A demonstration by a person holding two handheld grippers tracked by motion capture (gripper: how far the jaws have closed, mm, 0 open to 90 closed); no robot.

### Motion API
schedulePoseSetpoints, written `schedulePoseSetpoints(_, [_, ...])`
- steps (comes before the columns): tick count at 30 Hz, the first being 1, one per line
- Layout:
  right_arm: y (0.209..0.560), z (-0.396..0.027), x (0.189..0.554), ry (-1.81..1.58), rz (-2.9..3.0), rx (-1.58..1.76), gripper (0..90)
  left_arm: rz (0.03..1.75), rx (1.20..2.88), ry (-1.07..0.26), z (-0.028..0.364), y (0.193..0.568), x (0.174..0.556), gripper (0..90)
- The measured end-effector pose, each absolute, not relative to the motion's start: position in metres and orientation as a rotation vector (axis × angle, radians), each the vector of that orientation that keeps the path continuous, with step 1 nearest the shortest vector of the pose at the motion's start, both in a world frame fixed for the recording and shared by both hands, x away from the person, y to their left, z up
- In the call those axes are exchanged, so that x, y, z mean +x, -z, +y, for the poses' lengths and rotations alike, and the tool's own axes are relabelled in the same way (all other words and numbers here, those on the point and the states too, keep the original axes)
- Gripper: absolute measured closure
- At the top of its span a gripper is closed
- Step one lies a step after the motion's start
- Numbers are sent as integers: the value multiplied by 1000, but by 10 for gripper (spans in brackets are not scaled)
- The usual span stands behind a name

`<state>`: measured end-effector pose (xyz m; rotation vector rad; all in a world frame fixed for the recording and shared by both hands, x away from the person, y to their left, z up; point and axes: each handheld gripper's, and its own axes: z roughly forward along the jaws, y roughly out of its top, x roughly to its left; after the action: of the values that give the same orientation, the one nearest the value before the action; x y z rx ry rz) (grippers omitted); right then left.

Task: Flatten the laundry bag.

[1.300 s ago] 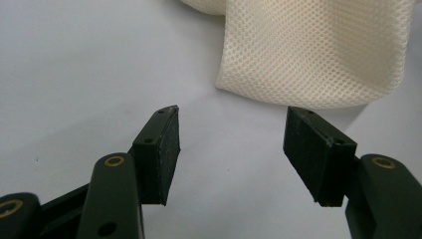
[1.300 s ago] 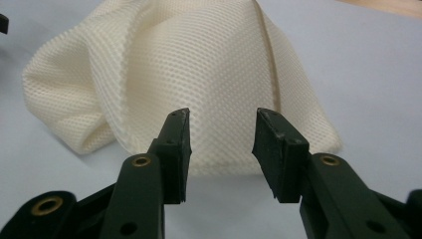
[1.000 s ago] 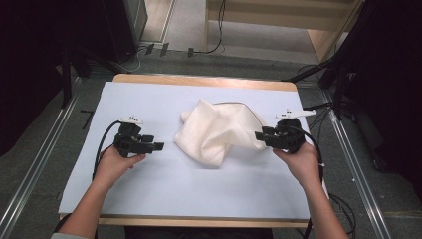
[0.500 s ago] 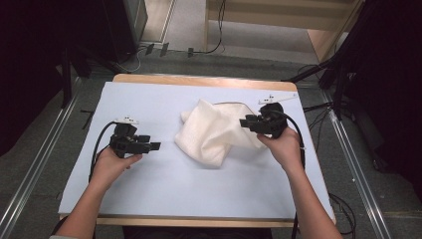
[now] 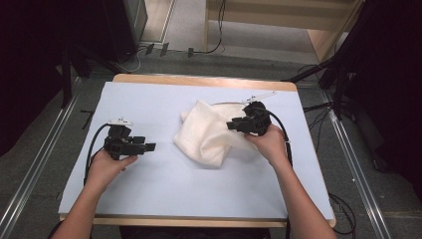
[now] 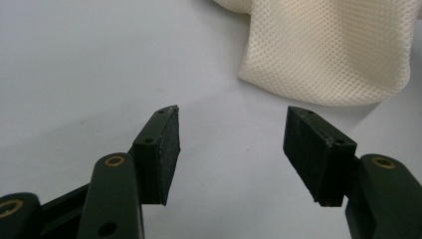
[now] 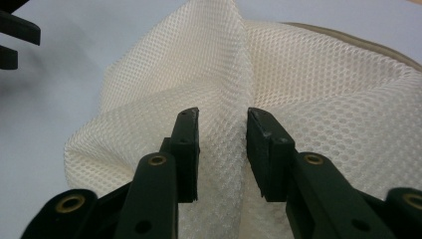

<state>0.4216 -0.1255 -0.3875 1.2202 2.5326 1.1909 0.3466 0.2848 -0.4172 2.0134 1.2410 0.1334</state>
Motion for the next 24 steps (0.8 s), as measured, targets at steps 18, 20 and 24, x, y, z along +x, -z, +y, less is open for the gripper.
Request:
schedulePoseSetpoints(18, [393, -120, 419, -1198, 2608, 1144, 870, 1253, 2008, -137, 288, 417, 347, 401])
schedulePoseSetpoints(20, [391, -119, 417, -1215, 2608, 1125, 871, 1255, 2000, -139, 289, 417, 347, 401])
schedulePoseSetpoints(24, [375, -118, 387, -1310, 2595, 1005, 872, 1265, 1983, -139, 291, 416, 347, 404])
